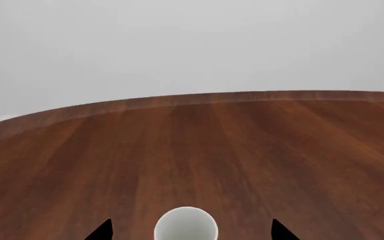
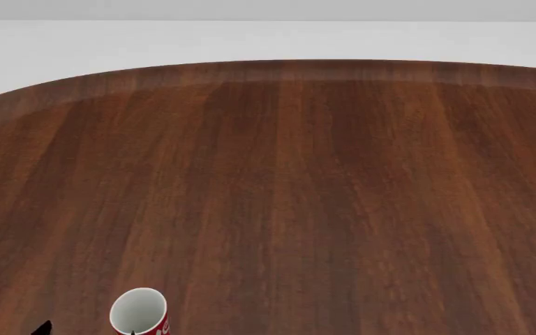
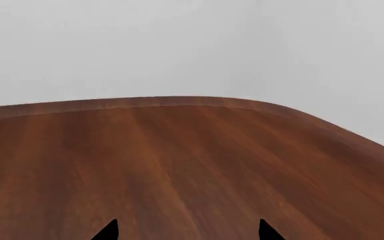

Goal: Put the white mug on the plate.

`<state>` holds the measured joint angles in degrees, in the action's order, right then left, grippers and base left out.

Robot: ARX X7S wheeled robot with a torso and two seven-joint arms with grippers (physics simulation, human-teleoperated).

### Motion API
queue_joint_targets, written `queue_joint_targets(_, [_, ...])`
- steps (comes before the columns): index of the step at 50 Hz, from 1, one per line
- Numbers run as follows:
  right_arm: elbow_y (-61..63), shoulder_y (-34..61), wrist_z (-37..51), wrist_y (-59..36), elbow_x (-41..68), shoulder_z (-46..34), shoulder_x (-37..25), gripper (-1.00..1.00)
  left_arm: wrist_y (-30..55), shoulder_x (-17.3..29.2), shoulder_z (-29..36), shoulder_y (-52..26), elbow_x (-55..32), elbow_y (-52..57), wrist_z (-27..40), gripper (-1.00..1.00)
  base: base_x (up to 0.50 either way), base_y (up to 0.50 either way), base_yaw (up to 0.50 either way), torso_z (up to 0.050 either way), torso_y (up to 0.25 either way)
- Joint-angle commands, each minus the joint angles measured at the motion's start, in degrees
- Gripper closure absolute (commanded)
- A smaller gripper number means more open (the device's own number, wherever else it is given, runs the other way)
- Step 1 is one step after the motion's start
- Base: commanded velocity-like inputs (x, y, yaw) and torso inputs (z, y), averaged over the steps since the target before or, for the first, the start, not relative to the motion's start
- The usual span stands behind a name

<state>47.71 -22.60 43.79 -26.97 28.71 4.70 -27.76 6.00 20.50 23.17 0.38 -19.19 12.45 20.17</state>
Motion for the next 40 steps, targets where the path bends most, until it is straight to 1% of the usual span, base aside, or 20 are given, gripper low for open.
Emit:
queue_joint_targets(1, [4.9, 3.3, 1.4, -4.5, 1.6, 0.4, -2.9, -1.00, 3.4, 2.0, -0.3, 0.0, -0.4, 6.8, 1.6, -1.00, 0.00, 0.00, 0.00, 0.000, 0.000])
queue_joint_targets(8, [6.2, 3.4, 1.6, -5.1, 2.6, 1.0, -3.5, -1.00, 7.6, 3.5, -0.6, -0.3, -1.0, 13.9, 3.6, -1.00, 0.00, 0.00, 0.00, 0.000, 0.000])
queue_joint_targets(17, [8.7, 3.8, 2.0, -6.2, 4.4, 2.4, -5.1, -1.00, 11.6, 5.0, -1.0, -0.8, -1.9, 20.0, 5.2, -1.00, 0.00, 0.00, 0.00, 0.000, 0.000])
queue_joint_targets(25, [9.2, 3.5, 1.9, -5.6, 5.2, 3.3, -5.9, -1.00, 14.9, 5.7, -0.9, -2.3, -2.6, 23.0, 5.9, -1.00, 0.00, 0.00, 0.00, 0.000, 0.000])
queue_joint_targets(40, [11.5, 5.3, 3.7, -7.0, 9.0, 5.5, -9.7, -1.00, 22.1, 7.3, -0.3, -8.3, -4.0, 28.5, 6.1, -1.00, 0.00, 0.00, 0.00, 0.000, 0.000])
